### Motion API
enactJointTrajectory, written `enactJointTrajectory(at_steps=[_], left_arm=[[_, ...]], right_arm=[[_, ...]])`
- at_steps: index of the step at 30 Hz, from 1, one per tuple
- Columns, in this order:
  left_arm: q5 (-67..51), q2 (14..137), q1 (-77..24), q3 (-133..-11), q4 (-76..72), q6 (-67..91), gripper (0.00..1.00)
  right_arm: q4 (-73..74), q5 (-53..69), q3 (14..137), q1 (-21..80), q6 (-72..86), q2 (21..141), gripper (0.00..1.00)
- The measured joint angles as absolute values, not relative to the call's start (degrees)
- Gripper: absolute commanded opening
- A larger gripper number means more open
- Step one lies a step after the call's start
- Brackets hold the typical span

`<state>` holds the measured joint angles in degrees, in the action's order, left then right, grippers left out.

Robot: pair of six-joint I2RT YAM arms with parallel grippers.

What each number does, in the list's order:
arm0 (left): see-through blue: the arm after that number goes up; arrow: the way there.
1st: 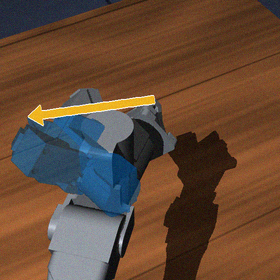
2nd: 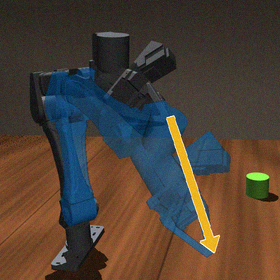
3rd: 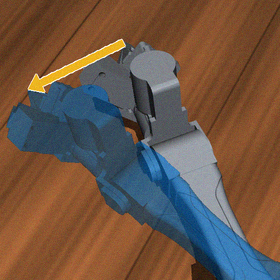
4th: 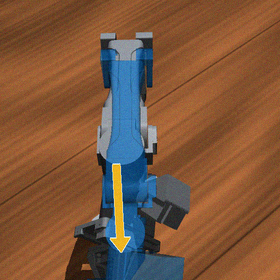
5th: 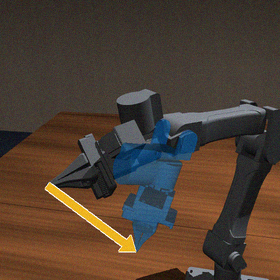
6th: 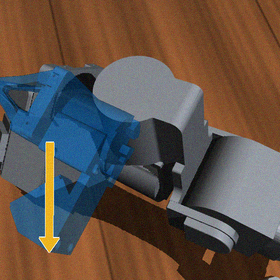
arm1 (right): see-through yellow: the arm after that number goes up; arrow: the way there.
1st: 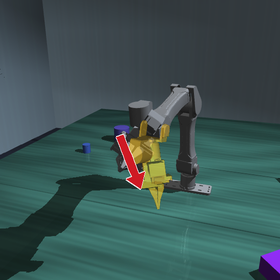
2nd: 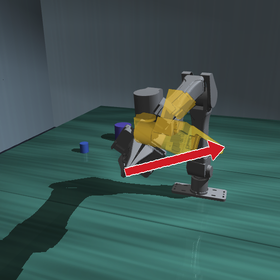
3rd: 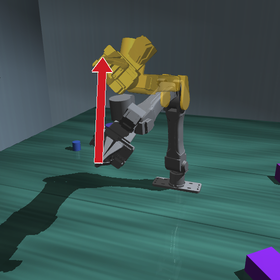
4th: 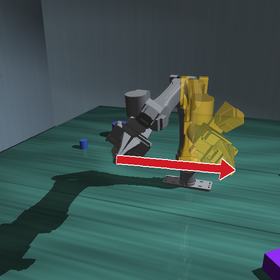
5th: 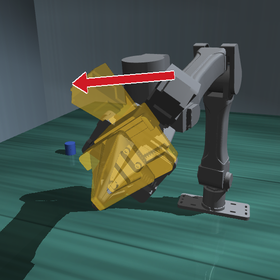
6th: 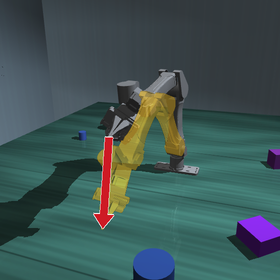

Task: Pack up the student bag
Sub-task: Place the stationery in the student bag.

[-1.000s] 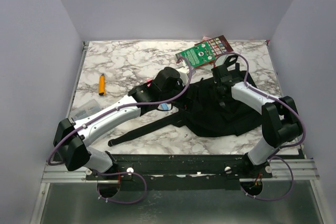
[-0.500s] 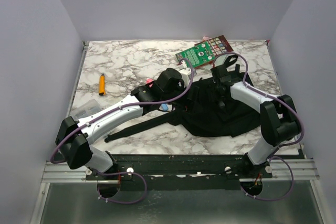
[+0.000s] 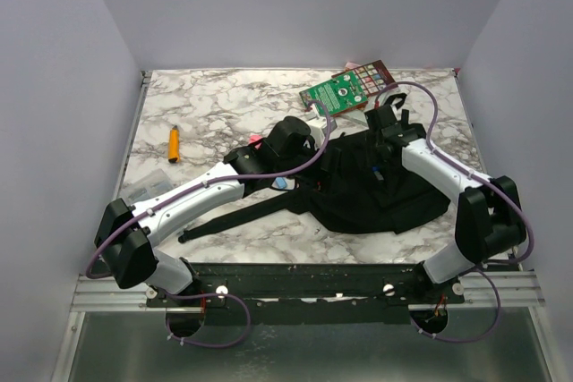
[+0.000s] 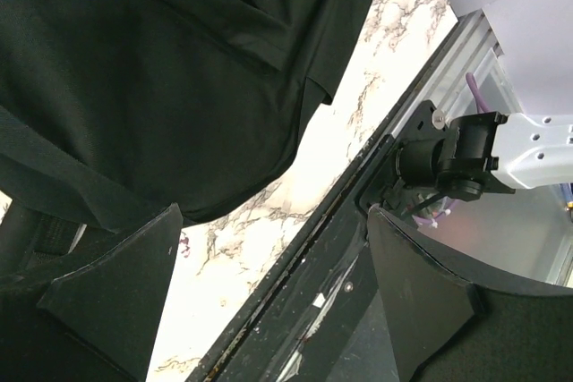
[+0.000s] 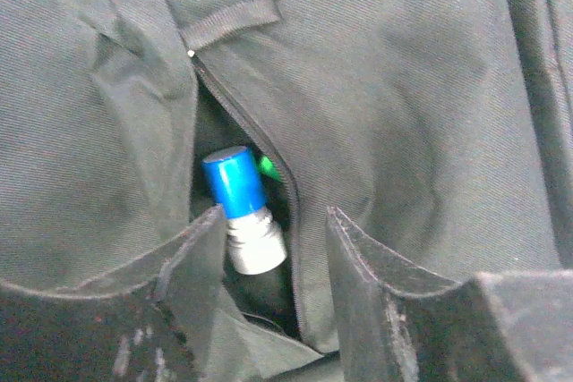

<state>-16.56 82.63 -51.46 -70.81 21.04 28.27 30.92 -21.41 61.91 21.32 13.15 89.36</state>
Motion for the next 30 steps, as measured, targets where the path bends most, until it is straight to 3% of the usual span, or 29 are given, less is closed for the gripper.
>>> enactJointTrajectory(at_steps=[9,16,18,21,24,25,26,27,28,30], left_arm=[[-17.1,82.6,-51.5,-70.8,21.0,28.3,0.87],[-17.1,82.6,-51.5,-70.8,21.0,28.3,0.87],[-17.1,82.6,-51.5,-70.8,21.0,28.3,0.87],[-17.2,82.6,-51.5,-70.8,21.0,28.3,0.87],[-17.1,82.6,-51.5,-70.8,21.0,28.3,0.87],[-17.1,82.6,-51.5,-70.8,21.0,28.3,0.87],[-17.2,82.6,-51.5,-70.8,21.0,28.3,0.87],[-17.1,82.6,-51.5,-70.8,21.0,28.3,0.87],[-17.1,82.6,-51.5,-70.8,21.0,28.3,0.87],[-17.1,82.6,-51.5,-70.8,21.0,28.3,0.87]], right_arm=[[32.4,-23.2,61.9,21.3,12.1,92.4,0.61],[31.2,-20.9,61.9,21.3,10.9,95.0,0.59],[31.1,-21.1,61.9,21.3,10.9,95.7,0.51],[31.2,-24.3,61.9,21.3,11.2,97.1,0.23],[32.1,-29.8,62.1,21.6,12.2,98.7,0.06],[32.8,-31.6,62.5,21.8,12.7,98.9,0.05],[33.4,-33.7,63.2,21.9,12.7,98.9,0.05],[33.6,-34.9,64.1,21.9,13.0,98.8,0.14],[33.6,-35.8,64.7,21.9,13.3,98.8,0.32],[33.6,-36.7,65.1,21.9,13.7,98.8,0.53]])
